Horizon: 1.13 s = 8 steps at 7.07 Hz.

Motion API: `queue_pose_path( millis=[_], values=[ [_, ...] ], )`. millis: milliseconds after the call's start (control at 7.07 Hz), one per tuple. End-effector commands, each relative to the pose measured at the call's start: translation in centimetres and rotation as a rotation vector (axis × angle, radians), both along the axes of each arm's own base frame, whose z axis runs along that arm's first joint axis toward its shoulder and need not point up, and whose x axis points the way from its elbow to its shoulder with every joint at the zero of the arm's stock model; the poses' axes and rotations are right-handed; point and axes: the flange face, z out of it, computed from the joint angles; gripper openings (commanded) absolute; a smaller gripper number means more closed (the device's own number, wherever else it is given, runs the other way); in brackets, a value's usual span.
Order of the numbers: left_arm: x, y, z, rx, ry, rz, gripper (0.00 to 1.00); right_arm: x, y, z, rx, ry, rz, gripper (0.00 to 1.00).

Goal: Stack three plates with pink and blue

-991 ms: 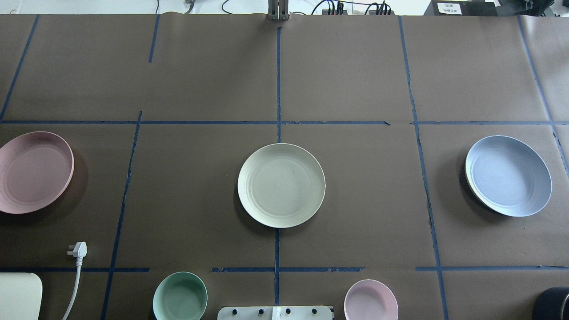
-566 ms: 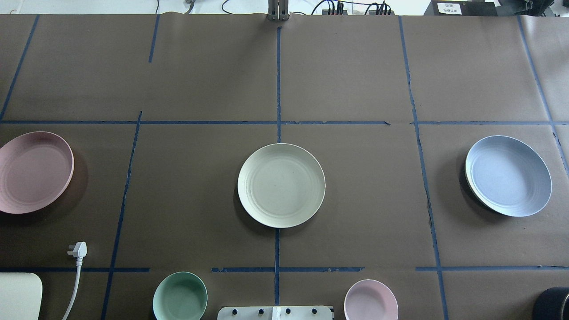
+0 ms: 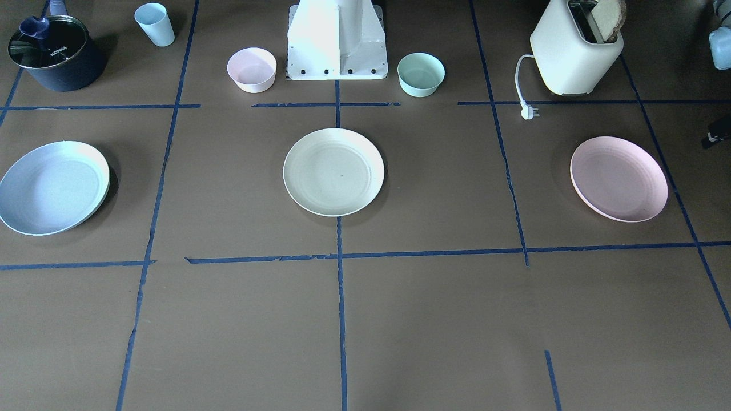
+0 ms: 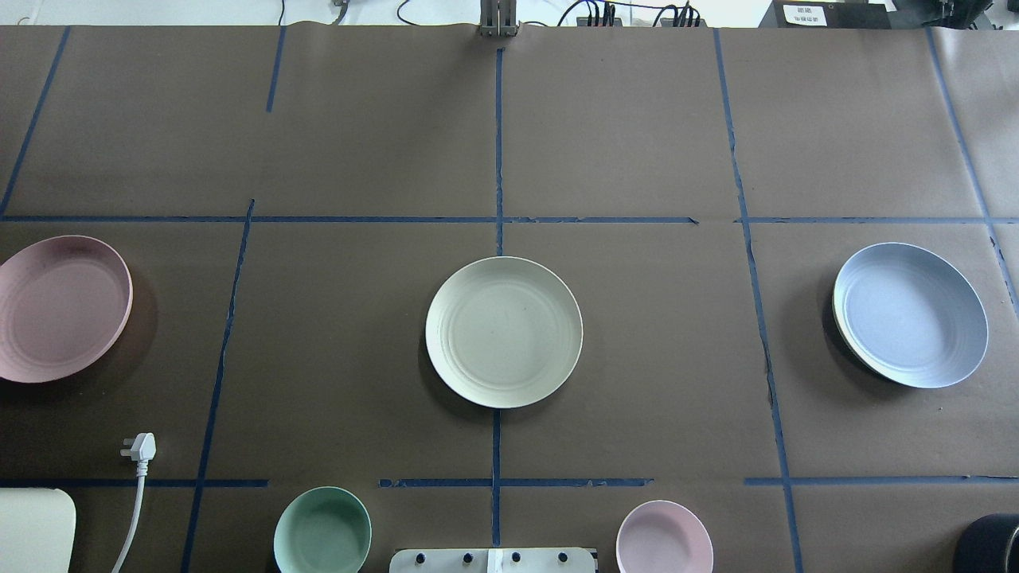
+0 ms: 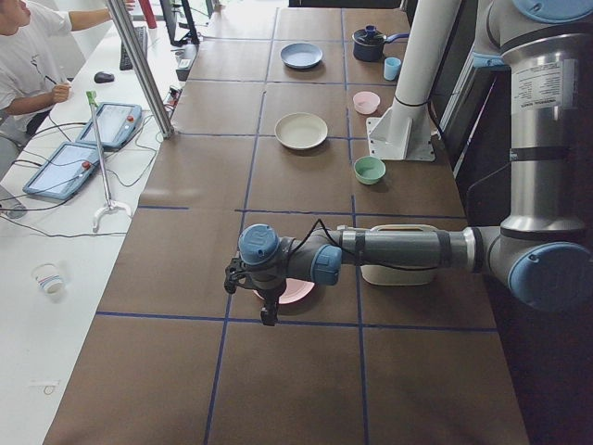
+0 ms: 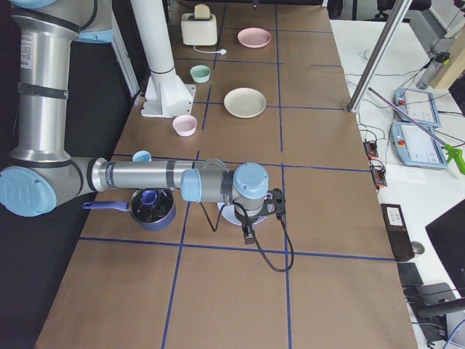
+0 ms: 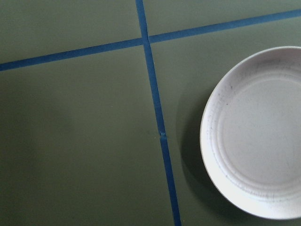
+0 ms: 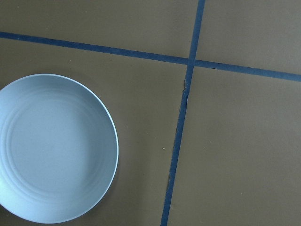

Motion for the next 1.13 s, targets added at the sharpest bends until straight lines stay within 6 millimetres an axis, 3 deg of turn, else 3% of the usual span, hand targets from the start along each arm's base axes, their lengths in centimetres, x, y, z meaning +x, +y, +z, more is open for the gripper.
queue_pose_path(
  millis=[0, 142, 425, 566, 708, 991],
  values=[
    [6.2, 0.3, 2.3, -0.053, 0.029, -0.067, 1.00, -0.4, -0.1, -0.2, 0.004, -0.006, -0.009, 1.00],
    [7.8, -0.7, 3.1, -0.073, 0.039, -0.083, 1.00, -1.3, -0.2, -0.3, 0.009, -0.006, -0.029, 1.00],
    [8.6, -0.6, 4.7, -0.057, 0.050, -0.066, 0.96, -1.7, -0.6, -0.6, 0.007, -0.005, -0.032, 1.00],
    [8.7, -0.6, 4.7, -0.057, 0.051, -0.063, 0.79, -1.7, -0.5, -0.5, 0.002, -0.005, -0.032, 1.00],
    [8.7, -0.6, 4.7, -0.059, 0.051, -0.064, 0.43, -1.8, -0.5, -0.5, 0.002, -0.008, -0.032, 1.00],
    [9.1, -0.4, 4.7, -0.059, 0.052, -0.054, 0.13, -2.0, -0.7, -0.7, 0.009, -0.008, -0.040, 1.00]
  ],
)
